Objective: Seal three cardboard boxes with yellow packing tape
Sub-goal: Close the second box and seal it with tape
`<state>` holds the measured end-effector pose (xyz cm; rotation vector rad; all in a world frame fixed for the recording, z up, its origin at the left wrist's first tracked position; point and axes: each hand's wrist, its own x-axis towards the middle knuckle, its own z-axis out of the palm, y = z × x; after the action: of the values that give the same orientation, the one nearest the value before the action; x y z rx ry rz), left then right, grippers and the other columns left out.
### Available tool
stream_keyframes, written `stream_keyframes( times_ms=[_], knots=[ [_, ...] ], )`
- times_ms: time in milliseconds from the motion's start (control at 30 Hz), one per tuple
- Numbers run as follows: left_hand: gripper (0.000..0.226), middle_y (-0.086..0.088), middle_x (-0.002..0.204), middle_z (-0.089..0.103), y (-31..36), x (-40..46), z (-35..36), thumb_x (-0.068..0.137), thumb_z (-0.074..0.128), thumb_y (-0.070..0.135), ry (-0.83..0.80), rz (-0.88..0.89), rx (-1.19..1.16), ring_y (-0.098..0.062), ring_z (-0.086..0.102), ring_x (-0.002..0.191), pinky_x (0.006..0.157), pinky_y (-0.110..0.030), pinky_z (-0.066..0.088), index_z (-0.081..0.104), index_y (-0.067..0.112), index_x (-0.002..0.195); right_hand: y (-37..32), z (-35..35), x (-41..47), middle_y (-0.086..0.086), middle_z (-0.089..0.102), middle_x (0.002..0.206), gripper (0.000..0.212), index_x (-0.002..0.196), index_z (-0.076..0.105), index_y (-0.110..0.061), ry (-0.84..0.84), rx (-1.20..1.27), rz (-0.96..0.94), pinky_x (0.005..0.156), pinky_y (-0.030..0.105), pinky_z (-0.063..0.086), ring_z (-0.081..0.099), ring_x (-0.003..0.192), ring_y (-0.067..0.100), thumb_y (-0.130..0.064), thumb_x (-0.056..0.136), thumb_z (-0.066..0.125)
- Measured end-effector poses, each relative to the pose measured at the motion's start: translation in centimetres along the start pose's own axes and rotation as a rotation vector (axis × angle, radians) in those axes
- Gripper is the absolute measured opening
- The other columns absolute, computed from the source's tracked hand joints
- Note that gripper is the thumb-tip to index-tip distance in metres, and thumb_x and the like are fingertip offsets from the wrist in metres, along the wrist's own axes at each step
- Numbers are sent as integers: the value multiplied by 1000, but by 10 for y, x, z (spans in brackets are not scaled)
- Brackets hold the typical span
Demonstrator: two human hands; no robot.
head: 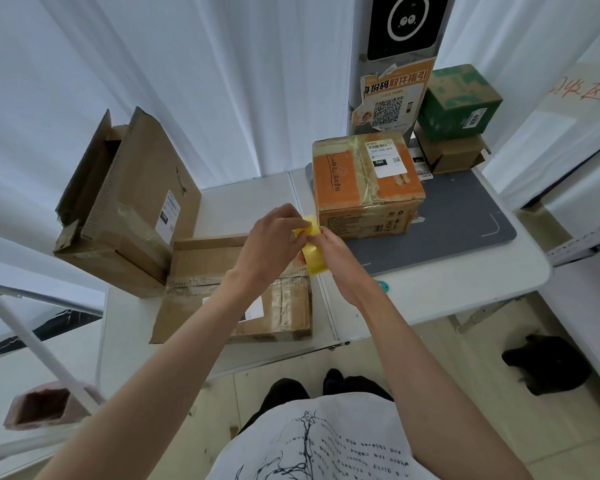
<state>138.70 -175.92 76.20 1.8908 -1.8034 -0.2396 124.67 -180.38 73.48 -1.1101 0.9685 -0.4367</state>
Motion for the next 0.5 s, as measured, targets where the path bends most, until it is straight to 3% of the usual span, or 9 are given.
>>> stream_keyframes(
  times_ms=[133,200,300,400,500],
  knots=[
    [15,-2,104,64,6,-2,3,95,68,14,9,-28,25,-17,62,93,82,-26,49,76,11,107,-4,2,-4,-8,66,95,26,127,58,-22,20,-6,2,60,7,47,64,68,-13,-28,108,42],
    [19,0,107,58,5,3,5,92,68,14,-26,-91,-16,-17,59,99,87,-28,50,70,11,110,-7,4,-7,-9,66,100,28,129,58,-25,22,-35,-5,65,12,45,64,76,-12,-31,109,39],
    [33,3,112,47,3,13,3,91,68,21,-130,-169,-39,-16,50,105,90,-26,45,61,10,121,-9,6,-7,-6,65,103,29,126,58,-24,37,-41,5,70,21,41,61,90,3,-28,108,36],
    [31,1,111,43,4,16,2,92,64,19,-161,-126,7,-15,43,106,90,-23,36,56,8,120,-9,4,-6,-7,64,99,28,122,59,-23,46,-21,-2,71,23,41,59,87,1,-25,107,36],
    [25,-4,112,48,6,11,5,94,59,15,-123,-63,72,-17,42,102,90,-27,40,56,7,117,-9,6,-5,-7,65,100,30,128,58,-23,52,-5,-7,70,21,42,63,79,-7,-27,108,36]
  ],
)
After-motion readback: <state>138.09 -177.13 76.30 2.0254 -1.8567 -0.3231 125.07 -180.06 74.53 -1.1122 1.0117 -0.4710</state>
